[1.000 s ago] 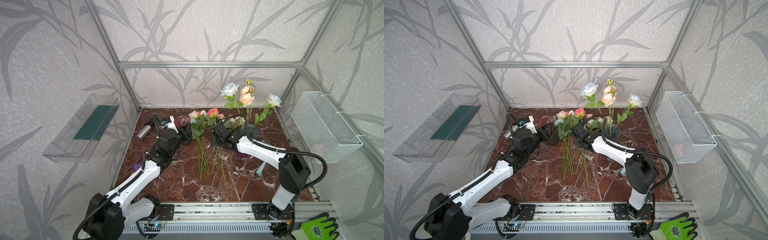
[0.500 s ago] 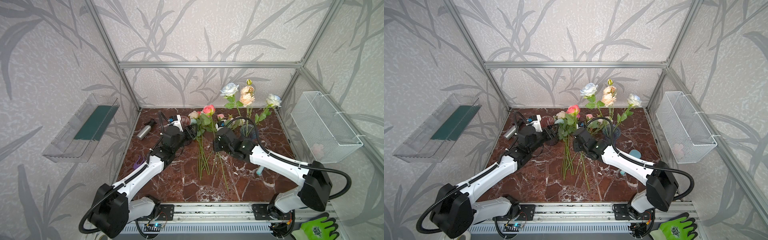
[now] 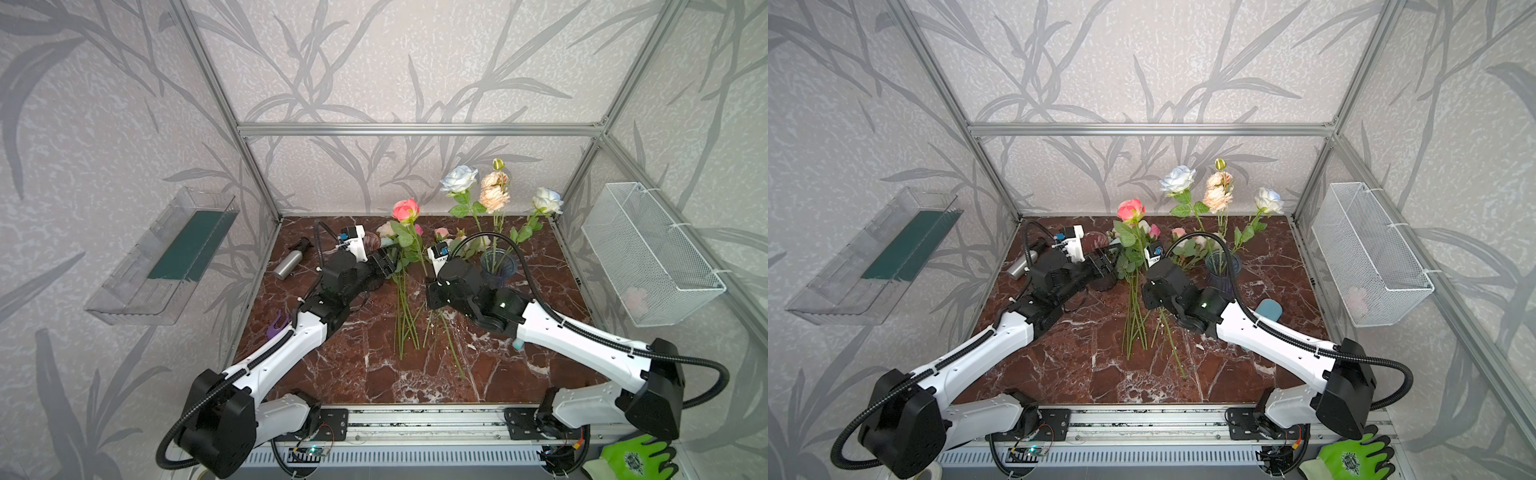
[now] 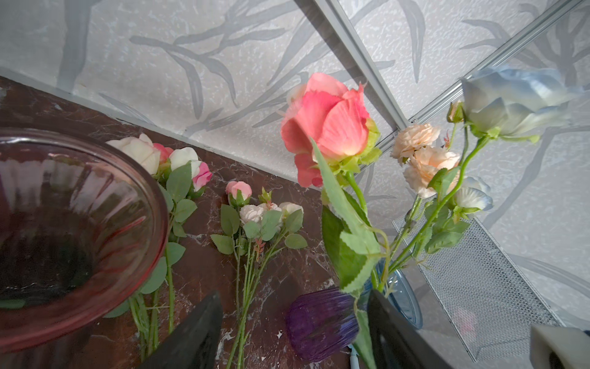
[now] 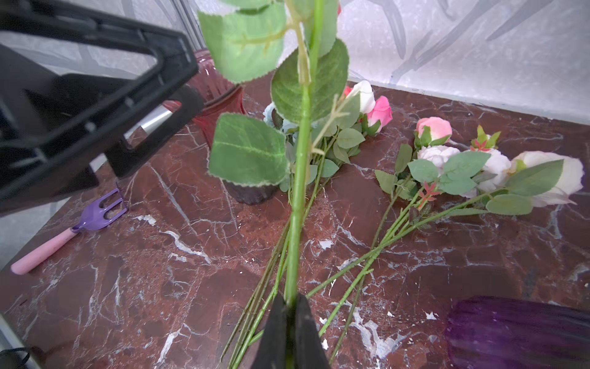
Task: Arrange the flowers into the vase
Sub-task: 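Lift the pink rose high and carry it over the blue-purple vase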
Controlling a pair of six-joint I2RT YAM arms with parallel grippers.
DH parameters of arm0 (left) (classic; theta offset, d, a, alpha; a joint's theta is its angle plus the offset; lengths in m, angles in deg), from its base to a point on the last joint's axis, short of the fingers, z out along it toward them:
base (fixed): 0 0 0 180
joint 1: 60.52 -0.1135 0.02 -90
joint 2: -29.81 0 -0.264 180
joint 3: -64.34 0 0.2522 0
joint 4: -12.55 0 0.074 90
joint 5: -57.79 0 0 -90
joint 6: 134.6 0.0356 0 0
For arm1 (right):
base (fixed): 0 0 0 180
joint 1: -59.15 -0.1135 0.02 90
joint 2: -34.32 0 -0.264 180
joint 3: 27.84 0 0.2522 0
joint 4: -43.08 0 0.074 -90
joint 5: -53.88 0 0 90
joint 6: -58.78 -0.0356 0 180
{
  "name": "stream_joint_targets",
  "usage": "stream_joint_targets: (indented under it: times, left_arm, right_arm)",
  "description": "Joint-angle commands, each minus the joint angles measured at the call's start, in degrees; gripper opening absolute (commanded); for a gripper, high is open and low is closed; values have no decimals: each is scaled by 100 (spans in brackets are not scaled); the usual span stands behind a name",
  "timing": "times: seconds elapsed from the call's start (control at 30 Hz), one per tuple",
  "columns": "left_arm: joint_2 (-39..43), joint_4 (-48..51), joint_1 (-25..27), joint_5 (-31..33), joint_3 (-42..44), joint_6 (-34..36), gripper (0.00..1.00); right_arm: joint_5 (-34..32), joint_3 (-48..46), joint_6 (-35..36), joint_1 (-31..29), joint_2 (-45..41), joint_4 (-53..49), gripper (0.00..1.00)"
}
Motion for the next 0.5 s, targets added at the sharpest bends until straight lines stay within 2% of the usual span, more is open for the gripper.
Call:
stream_joint_targets:
  times: [0.0, 0.27, 0.47]
  left_arm:
    - [169, -679, -22, -293, 84, -15, 74]
    - [161, -1408, -16, -918, 164, -5, 74]
    - [279, -1643, -14, -1017, 227, -14, 74]
  right_arm:
    - [-189, 197, 504, -190, -341, 75, 0]
    - [-340, 23, 1278, -481, -946, 694, 0]
    - [-610, 61, 1535, -570, -1148, 957, 0]
